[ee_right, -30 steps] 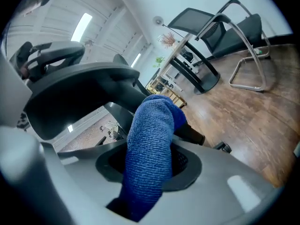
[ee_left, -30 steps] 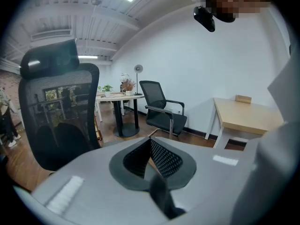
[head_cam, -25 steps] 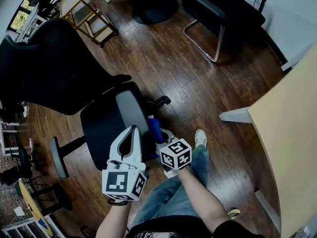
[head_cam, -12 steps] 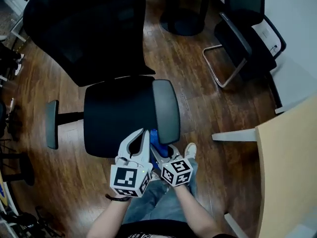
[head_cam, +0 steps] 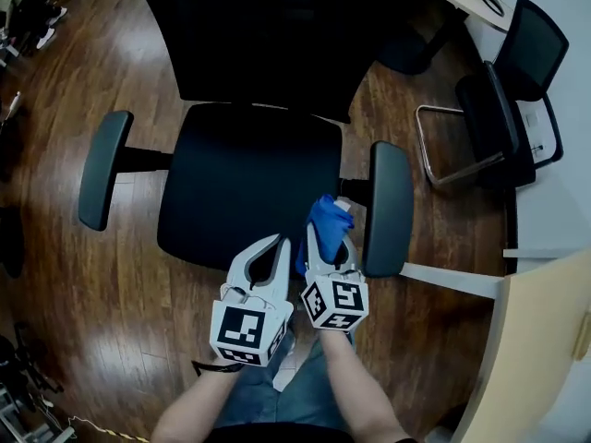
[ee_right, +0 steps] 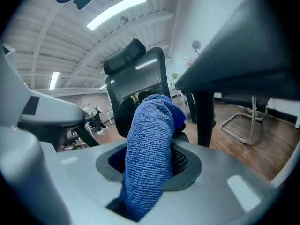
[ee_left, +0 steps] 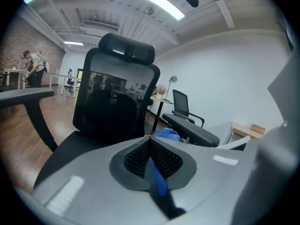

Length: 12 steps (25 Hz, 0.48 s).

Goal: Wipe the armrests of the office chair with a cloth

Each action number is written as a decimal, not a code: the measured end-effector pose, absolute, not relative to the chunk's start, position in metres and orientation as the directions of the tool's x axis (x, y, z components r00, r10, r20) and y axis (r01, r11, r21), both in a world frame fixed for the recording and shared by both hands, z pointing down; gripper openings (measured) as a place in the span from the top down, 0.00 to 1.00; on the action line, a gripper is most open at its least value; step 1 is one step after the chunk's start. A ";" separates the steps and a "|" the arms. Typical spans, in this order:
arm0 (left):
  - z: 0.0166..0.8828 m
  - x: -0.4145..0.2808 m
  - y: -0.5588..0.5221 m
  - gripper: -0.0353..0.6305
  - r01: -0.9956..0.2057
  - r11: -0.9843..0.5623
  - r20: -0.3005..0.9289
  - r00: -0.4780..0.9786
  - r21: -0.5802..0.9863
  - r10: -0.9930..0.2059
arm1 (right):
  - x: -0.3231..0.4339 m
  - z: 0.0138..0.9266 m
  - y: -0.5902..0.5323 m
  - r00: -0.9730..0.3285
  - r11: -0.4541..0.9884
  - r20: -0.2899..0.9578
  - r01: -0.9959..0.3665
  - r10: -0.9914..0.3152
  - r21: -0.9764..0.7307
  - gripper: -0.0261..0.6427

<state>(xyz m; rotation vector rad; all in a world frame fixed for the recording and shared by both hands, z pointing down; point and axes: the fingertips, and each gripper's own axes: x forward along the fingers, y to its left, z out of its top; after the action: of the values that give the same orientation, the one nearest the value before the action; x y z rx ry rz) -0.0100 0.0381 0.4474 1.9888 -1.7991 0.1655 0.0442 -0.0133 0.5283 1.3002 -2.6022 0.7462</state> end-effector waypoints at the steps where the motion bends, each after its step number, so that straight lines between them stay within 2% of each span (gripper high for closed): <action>1: 0.452 -0.016 0.040 0.98 -0.966 -0.040 0.383 0.138 0.254 -0.914 | 0.045 0.532 -0.021 -0.597 0.492 0.336 -0.797 -0.728 -0.350 0.76; 6: 0.477 -0.044 0.051 0.98 -0.961 -0.009 0.403 0.125 0.278 -0.907 | 0.045 0.547 -0.050 -0.494 0.437 0.333 -0.868 -0.803 -0.234 0.76; 12: 0.501 -0.056 0.052 0.98 -0.953 -0.002 0.430 0.138 0.302 -0.892 | 0.066 0.570 -0.075 -0.368 0.300 0.339 -0.924 -0.866 -0.237 0.76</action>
<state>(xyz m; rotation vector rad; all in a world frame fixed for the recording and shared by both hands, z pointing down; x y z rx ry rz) -0.0555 0.0525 0.5014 1.9039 -1.7657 0.1540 0.0664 -0.0755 0.5696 1.6737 -2.4104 0.5968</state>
